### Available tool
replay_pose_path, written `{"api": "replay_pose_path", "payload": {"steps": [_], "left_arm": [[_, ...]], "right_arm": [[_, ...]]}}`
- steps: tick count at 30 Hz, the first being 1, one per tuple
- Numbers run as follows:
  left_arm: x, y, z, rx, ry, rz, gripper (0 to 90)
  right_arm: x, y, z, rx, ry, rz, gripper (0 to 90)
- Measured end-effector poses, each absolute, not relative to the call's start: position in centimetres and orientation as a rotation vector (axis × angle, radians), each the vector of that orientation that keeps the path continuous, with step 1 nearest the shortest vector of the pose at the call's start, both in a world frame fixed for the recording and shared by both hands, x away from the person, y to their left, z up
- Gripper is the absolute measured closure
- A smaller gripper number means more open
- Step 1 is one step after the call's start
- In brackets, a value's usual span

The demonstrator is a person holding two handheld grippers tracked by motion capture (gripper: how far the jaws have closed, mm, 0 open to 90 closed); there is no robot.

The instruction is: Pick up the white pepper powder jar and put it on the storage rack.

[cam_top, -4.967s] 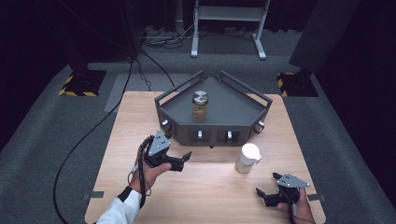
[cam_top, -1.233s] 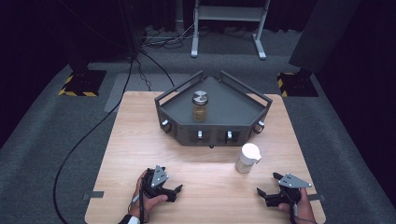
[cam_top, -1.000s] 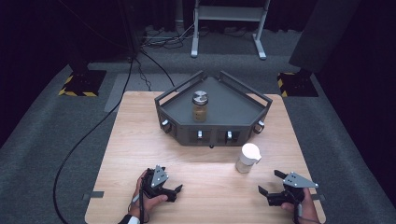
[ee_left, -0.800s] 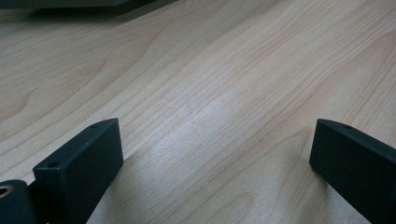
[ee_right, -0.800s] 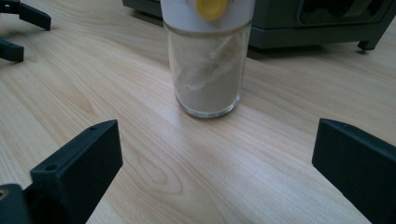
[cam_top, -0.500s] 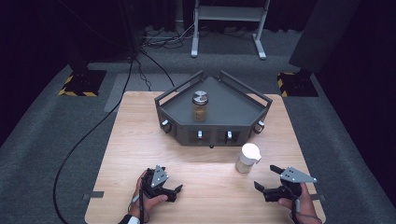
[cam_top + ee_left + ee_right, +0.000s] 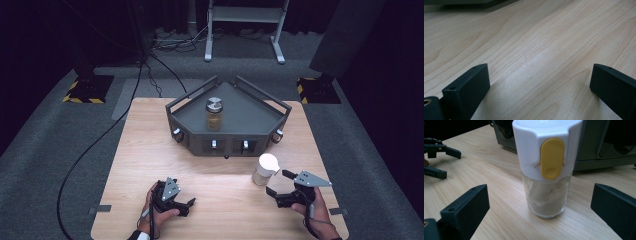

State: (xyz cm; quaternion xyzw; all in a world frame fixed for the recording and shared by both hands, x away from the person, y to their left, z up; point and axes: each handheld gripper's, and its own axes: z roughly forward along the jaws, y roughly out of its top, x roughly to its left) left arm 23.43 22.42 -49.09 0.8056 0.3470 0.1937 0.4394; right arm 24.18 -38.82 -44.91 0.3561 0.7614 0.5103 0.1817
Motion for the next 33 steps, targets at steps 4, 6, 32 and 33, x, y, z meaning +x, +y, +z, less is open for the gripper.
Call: {"api": "replay_pose_path", "payload": {"steps": [4, 6, 32, 33], "left_arm": [[23.4, 22.4, -49.1, 2.002, 0.862, 0.481, 2.7], [23.4, 22.4, -49.1, 2.001, 0.862, 0.481, 2.7], [23.5, 22.4, -49.1, 2.001, 0.863, 0.48, 2.7], [23.5, 22.4, -49.1, 2.003, 0.863, 0.48, 2.7]], "right_arm": [[24.9, -38.5, -45.0, 1.01, 2.151, 1.46, 1.8], [25.1, -38.3, -45.0, 1.01, 2.149, 1.458, 1.8], [26.8, -36.5, -45.1, 1.016, 2.059, 1.486, 23.4], [26.8, -36.6, -45.1, 1.014, 2.059, 1.493, 25.2]]}}
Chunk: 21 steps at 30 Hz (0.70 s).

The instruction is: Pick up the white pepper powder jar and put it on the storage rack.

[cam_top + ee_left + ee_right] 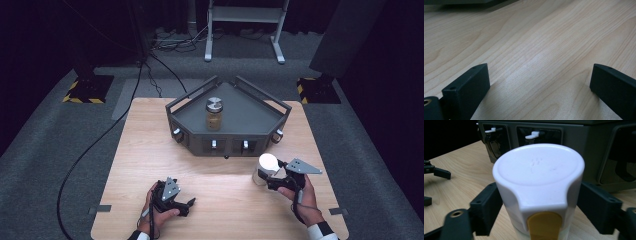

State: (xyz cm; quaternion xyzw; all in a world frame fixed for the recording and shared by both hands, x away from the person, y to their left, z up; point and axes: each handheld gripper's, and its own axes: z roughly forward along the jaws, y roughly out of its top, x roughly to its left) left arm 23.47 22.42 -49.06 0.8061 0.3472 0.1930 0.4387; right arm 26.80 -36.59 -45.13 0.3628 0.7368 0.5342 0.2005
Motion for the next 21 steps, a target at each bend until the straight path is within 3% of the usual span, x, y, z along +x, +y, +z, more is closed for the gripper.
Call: {"api": "replay_pose_path", "payload": {"steps": [21], "left_arm": [[23.5, 22.4, -49.1, 2.003, 0.864, 0.48, 2.7]], "right_arm": [[25.7, -36.2, -44.1, 1.031, 2.028, 1.453, 30.4]]}}
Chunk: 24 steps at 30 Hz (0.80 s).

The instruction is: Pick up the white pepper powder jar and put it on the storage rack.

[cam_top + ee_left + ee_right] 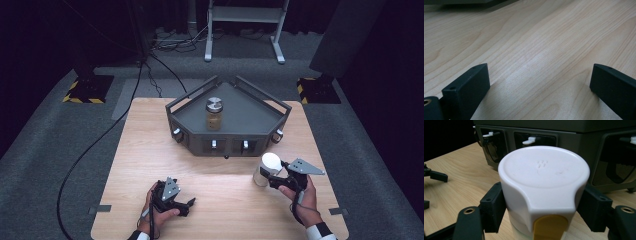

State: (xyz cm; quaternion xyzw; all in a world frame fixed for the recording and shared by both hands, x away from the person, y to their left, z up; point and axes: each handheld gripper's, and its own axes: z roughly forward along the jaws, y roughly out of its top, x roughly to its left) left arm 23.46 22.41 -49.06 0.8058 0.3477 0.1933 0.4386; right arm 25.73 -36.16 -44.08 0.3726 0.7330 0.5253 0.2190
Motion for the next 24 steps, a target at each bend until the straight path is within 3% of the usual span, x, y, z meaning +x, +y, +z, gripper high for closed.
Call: {"api": "replay_pose_path", "payload": {"steps": [24], "left_arm": [[23.5, 22.4, -49.1, 2.003, 0.865, 0.481, 2.7]], "right_arm": [[24.5, -36.0, -39.3, 1.073, 1.918, 1.465, 30.5]]}}
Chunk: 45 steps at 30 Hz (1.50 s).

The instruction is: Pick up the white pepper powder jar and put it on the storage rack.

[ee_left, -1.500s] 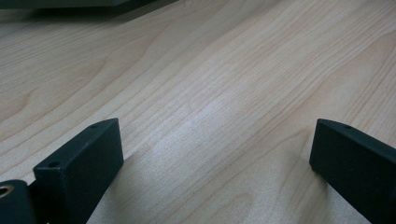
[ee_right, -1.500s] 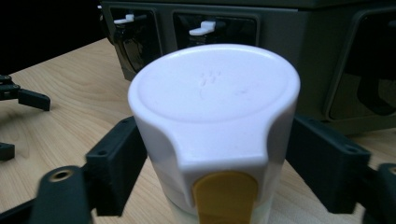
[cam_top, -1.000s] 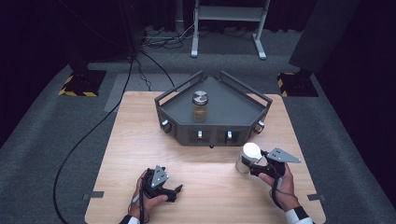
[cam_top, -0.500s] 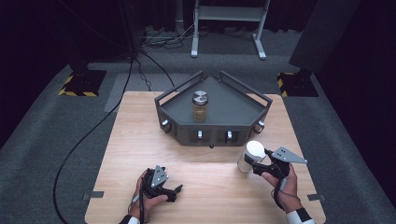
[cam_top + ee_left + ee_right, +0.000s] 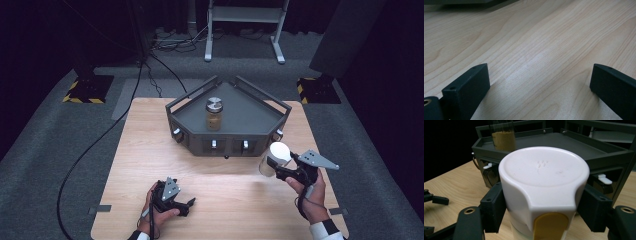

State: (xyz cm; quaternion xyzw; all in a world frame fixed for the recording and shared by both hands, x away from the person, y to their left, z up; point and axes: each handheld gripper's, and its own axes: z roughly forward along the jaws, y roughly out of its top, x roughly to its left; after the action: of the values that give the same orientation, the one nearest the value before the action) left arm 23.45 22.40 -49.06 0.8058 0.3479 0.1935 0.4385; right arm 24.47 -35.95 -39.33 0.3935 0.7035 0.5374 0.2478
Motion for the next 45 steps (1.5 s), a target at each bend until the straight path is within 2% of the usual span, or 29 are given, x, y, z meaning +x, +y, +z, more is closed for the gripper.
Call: {"api": "replay_pose_path", "payload": {"steps": [10, 22, 45], "left_arm": [[23.5, 22.4, -49.1, 2.003, 0.864, 0.481, 2.7], [23.5, 22.4, -49.1, 2.003, 0.864, 0.481, 2.7], [23.5, 22.4, -49.0, 2.004, 0.864, 0.481, 2.7]], "right_arm": [[24.9, -35.4, -36.7, 1.068, 1.897, 1.451, 30.5], [25.7, -34.4, -35.2, 1.076, 1.868, 1.461, 30.5], [29.4, -31.9, -30.4, 1.011, 1.85, 1.436, 30.5]]}}
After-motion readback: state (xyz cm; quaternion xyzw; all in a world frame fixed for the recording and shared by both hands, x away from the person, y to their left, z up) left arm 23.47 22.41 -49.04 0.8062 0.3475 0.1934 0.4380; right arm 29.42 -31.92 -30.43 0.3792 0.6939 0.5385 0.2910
